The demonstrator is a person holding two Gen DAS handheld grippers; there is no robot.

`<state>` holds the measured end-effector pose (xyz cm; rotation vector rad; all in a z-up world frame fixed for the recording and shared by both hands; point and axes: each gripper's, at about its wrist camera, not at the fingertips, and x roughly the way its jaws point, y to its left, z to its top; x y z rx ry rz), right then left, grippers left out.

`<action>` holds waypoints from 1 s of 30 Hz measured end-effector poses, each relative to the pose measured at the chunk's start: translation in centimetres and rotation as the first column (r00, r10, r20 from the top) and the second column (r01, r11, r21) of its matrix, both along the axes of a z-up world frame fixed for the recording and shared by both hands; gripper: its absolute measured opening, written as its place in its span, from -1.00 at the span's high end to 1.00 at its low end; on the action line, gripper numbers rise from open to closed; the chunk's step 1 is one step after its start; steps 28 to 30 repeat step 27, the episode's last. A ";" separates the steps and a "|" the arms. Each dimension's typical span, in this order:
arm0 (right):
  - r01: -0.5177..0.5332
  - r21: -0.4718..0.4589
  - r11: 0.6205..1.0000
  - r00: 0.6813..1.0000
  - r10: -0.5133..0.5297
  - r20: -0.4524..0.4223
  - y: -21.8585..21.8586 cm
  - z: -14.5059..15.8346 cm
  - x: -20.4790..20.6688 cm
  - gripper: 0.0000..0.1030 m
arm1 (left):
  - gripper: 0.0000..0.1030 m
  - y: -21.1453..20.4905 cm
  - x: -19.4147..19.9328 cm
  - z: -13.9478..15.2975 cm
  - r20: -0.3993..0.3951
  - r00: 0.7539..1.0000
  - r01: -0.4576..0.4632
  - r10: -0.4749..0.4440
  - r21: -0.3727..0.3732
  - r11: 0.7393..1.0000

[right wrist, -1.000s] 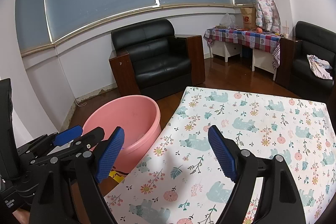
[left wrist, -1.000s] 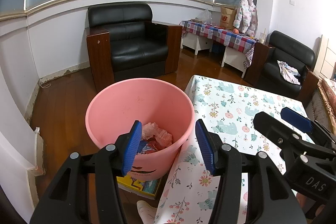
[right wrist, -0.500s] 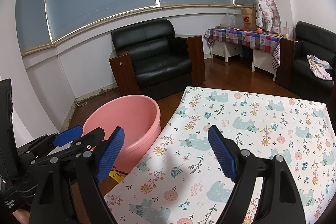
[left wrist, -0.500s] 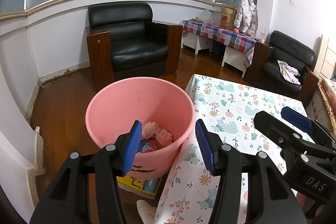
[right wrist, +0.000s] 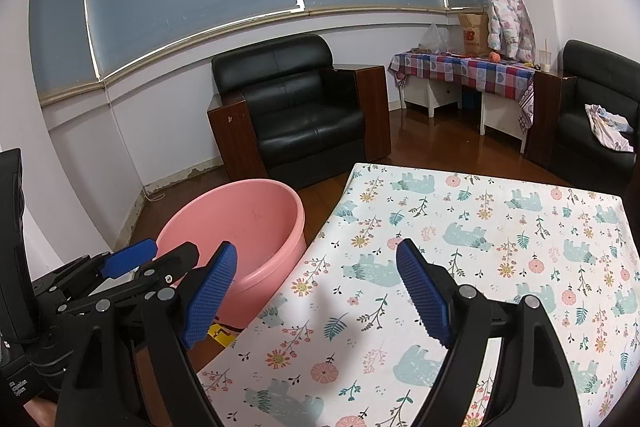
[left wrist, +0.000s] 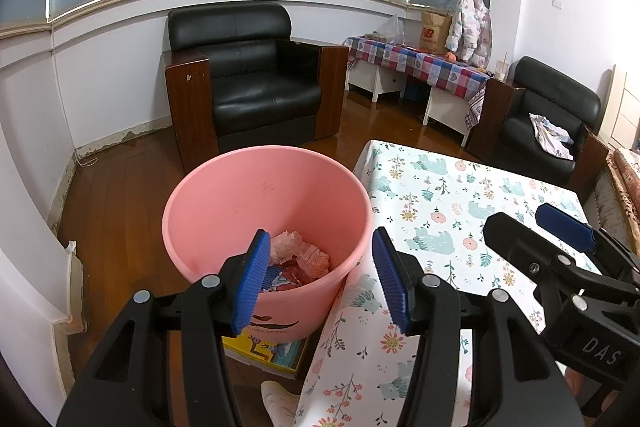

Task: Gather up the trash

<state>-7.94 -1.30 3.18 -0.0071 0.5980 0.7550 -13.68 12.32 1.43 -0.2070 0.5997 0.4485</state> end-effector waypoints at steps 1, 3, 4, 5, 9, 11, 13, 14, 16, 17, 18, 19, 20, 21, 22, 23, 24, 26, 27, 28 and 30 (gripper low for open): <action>0.000 0.000 1.000 1.000 0.000 -0.001 0.0 -0.1 0.0 -0.56 | -0.04 0.0 0.0 0.0 0.000 1.000 0.000 0.000 -0.001 1.000; -0.001 -0.001 1.000 1.000 0.001 -0.003 0.1 -0.3 -0.1 -0.56 | -0.04 0.0 0.0 0.0 -0.001 1.000 0.000 0.000 0.000 1.000; -0.001 -0.001 1.000 1.000 0.001 -0.003 0.1 -0.3 -0.1 -0.56 | -0.04 0.0 -0.1 0.0 -0.002 1.000 -0.001 0.001 0.000 1.000; -0.001 -0.001 1.000 1.000 0.001 -0.003 0.1 -0.3 -0.1 -0.56 | -0.04 0.0 0.0 0.0 -0.002 1.000 0.000 0.000 -0.001 1.000; -0.001 -0.002 1.000 1.000 0.001 -0.003 0.1 -0.3 0.0 -0.56 | -0.04 0.0 -0.1 -0.1 -0.002 1.000 -0.001 0.001 0.000 1.000; -0.001 -0.002 1.000 1.000 0.001 -0.005 0.1 -0.5 0.0 -0.56 | -0.04 0.1 -0.1 -0.2 -0.005 1.000 -0.001 0.001 -0.001 1.000; -0.002 -0.002 1.000 1.000 0.002 -0.007 0.2 -0.8 0.1 -0.56 | -0.04 0.2 -0.2 -0.3 -0.008 1.000 -0.001 0.001 -0.002 1.000; -0.002 -0.003 1.000 1.000 0.002 -0.009 0.2 -1.0 0.1 -0.56 | -0.04 0.2 -0.2 -0.5 -0.009 1.000 -0.002 0.002 -0.001 1.000; -0.003 -0.004 1.000 1.000 0.003 -0.012 0.3 -1.2 0.3 -0.56 | -0.04 0.1 -0.2 -0.6 -0.007 1.000 -0.008 0.008 0.010 1.000; -0.003 -0.004 1.000 1.000 0.003 -0.011 0.3 -1.3 0.2 -0.56 | -0.04 0.1 -0.2 -0.6 -0.007 1.000 -0.012 0.013 0.017 1.000; -0.003 -0.004 1.000 1.000 0.003 -0.012 0.2 -1.3 0.2 -0.56 | -0.04 0.0 0.0 -0.8 -0.009 1.000 -0.012 0.013 0.018 1.000; -0.003 -0.004 1.000 1.000 0.003 -0.012 0.3 -1.2 0.3 -0.56 | -0.04 0.1 -0.1 -0.8 -0.011 1.000 -0.012 0.012 0.018 1.000; -0.003 -0.004 1.000 1.000 0.003 -0.015 0.3 -1.4 0.3 -0.56 | -0.04 0.0 0.1 -0.9 -0.015 1.000 -0.012 0.012 0.019 1.000; -0.003 -0.004 1.000 1.000 0.003 -0.017 0.3 -1.5 0.3 -0.56 | -0.04 0.0 0.2 -0.9 -0.019 1.000 -0.014 0.014 0.019 1.000; -0.003 -0.004 1.000 1.000 0.003 -0.020 0.3 -1.7 0.6 -0.56 | -0.04 0.0 0.3 -0.9 -0.023 1.000 -0.012 0.012 0.015 1.000; -0.003 -0.004 1.000 1.000 0.003 -0.023 0.3 -1.8 0.6 -0.56 | -0.04 0.1 0.4 -1.0 -0.028 1.000 -0.010 0.011 0.011 1.000; -0.003 -0.004 1.000 1.000 0.003 -0.025 0.2 -1.9 0.6 -0.56 | -0.04 0.1 0.4 -1.0 -0.029 1.000 -0.011 0.011 0.011 1.000; -0.003 -0.003 1.000 1.000 0.003 -0.028 0.1 -2.1 0.7 -0.56 | -0.04 0.0 0.6 -1.0 -0.032 0.999 -0.009 0.009 0.013 1.000; -0.003 -0.003 1.000 1.000 0.003 -0.029 0.1 -2.1 0.8 -0.56 | -0.04 0.0 0.7 -1.0 -0.033 0.999 -0.008 0.008 0.013 1.000; -0.003 -0.003 1.000 1.000 0.003 -0.029 0.1 -2.1 0.8 -0.56 | -0.04 0.0 0.7 -1.0 -0.033 0.999 -0.008 0.008 0.013 1.000; -0.003 -0.003 1.000 1.000 0.003 -0.029 0.1 -2.1 0.8 -0.56 | -0.04 0.0 0.7 -1.0 -0.033 0.999 -0.008 0.008 0.013 1.000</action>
